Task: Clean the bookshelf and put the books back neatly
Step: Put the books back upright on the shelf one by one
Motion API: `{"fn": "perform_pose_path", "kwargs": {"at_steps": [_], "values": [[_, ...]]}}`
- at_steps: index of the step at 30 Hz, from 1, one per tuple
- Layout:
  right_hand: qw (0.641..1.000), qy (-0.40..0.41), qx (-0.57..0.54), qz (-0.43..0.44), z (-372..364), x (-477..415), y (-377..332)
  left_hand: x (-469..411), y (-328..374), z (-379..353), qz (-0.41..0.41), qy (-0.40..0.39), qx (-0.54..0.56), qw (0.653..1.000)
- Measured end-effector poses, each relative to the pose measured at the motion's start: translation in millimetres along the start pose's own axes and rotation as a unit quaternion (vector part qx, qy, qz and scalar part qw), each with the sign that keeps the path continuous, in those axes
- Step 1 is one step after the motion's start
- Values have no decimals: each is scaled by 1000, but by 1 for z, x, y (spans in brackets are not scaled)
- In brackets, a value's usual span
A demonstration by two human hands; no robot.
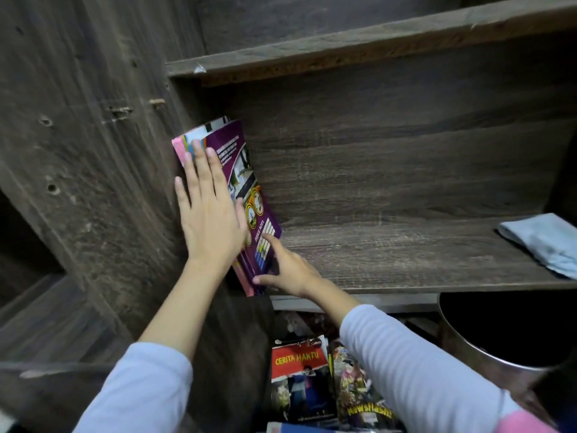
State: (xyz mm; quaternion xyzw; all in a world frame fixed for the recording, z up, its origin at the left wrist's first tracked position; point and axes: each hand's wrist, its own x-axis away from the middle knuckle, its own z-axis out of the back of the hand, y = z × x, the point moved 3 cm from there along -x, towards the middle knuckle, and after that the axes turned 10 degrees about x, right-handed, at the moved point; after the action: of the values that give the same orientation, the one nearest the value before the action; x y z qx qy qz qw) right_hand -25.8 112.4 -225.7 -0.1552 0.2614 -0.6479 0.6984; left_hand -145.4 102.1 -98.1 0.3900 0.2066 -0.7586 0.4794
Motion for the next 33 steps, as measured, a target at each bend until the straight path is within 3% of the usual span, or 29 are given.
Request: {"fn": "perform_pose_path", "kwargs": {"at_steps": [5,9,13,18,22,25,29,33], "values": [[989,142,-25,14,40,36,22,18,39,-9,-53,105,127,985],[960,279,26,-17,73,98,69,47,89,-28,-113,156,299,935],[924,359,127,-27,84,171,130,91,145,-56,-223,65,380,895],[928,319,147,-124,70,251,204,162,201,-93,-267,-75,428,860],[934,209,146,-250,31,303,260,220,223,-141,-157,-321,386,851],[923,122,146,-334,-1,329,294,261,223,-177,-79,-508,285,809],[892,-3,112,-438,-38,357,340,317,222,-214,111,-661,289,684],[842,-57,10,-536,-67,377,367,375,227,-236,354,-691,312,548]]}}
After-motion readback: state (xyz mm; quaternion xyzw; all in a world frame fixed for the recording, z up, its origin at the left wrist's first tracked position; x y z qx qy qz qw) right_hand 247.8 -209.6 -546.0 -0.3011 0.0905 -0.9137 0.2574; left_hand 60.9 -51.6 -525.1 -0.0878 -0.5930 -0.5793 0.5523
